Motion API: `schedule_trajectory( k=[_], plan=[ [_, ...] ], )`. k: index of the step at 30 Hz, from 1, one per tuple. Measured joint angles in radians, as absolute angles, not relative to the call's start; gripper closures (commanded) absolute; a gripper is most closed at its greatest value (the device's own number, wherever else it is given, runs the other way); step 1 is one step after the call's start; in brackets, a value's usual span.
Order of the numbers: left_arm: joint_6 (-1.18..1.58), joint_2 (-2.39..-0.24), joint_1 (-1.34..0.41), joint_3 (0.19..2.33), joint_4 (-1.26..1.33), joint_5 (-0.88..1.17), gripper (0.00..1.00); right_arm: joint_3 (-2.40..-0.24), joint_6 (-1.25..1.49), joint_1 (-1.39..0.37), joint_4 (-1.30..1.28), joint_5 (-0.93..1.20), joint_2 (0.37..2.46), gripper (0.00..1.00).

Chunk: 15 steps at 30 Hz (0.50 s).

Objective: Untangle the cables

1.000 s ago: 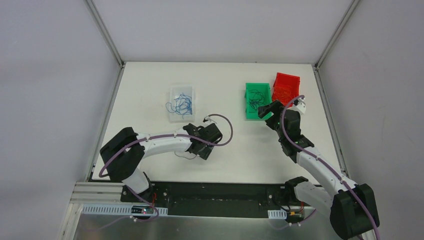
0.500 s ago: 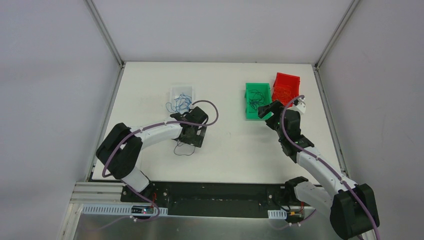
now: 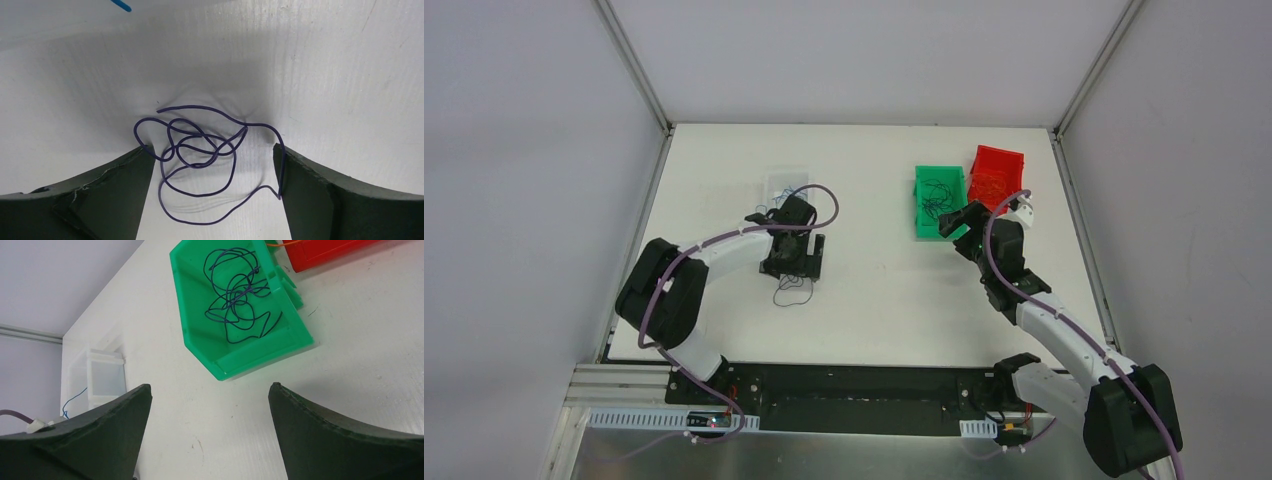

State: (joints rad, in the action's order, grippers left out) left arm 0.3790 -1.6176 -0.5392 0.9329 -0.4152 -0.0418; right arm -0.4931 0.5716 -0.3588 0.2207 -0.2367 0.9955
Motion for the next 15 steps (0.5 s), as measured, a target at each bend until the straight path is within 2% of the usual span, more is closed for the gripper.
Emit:
schedule_trajectory(
  k=[2,6,7,15],
  plan=[
    [0.381,-1.616,-0.519,0.934,-0.415,-0.013,0.4,-0.493,0.572,-0.359,0.22,-0.233,0.996,0.1],
    [0.4,-1.615,-0.475,0.929,-0.398,0.037,0.97,-0.493,0.572,-0.359,0.221,-0.226,0.997,0.1],
    [0.405,-1.614,-0.469,0.923,-0.384,0.054,1.0,-0.493,0.572,-0.359,0.221,-0.225,0.999,0.1],
    [0.423,-1.556,-0.524,0.893,-0.358,0.141,1.0,-0.493,0.572,-0.358,0.22,-0.22,1.011,0.11]
  ],
)
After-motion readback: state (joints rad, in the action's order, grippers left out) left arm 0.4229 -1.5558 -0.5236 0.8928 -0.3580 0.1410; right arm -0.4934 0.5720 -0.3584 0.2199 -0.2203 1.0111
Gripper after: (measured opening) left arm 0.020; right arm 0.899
